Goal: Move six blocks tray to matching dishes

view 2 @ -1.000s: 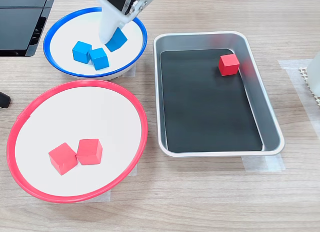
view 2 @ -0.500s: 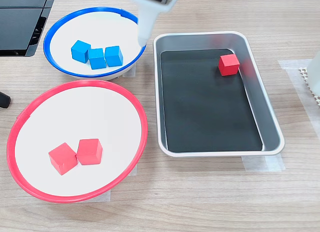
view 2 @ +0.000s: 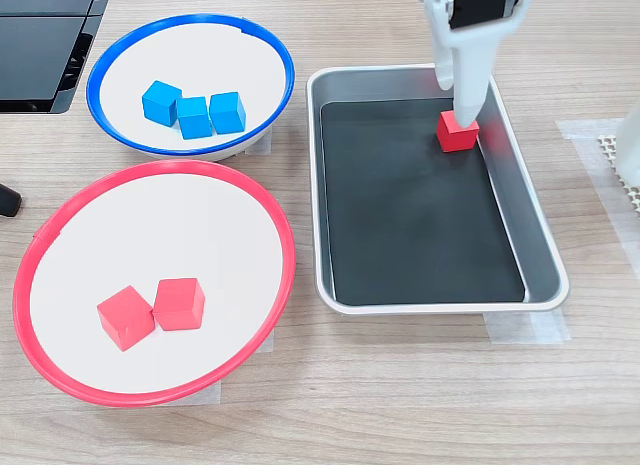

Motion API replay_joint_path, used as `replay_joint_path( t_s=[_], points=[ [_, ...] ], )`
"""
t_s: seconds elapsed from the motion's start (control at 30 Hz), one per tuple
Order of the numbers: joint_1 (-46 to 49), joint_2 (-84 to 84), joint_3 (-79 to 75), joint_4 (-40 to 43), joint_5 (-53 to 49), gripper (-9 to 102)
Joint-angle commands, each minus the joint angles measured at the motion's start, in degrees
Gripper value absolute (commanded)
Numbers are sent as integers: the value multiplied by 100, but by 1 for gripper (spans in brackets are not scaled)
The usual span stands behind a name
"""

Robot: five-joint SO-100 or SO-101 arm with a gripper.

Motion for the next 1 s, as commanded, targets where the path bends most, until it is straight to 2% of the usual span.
replay_joint_path(
  t_s=[0.0, 0.3, 0.5, 0.63, 0.77, 0.83, 0.9, 0.97],
  points=[
    [-18, 229, 158, -202, 88, 19],
    [88, 149, 861, -1274, 35, 17],
    [132, 229, 1187, -1415, -18, 16],
    [132, 272, 1310, -1450, -26, 15],
    [79, 325, 1354, -1441, 53, 0],
    [-9, 369, 1266, -1327, 220, 0],
    [-220, 396, 984, -984, 580, 0],
    [-659, 404, 439, -519, 1380, 0]
  ],
)
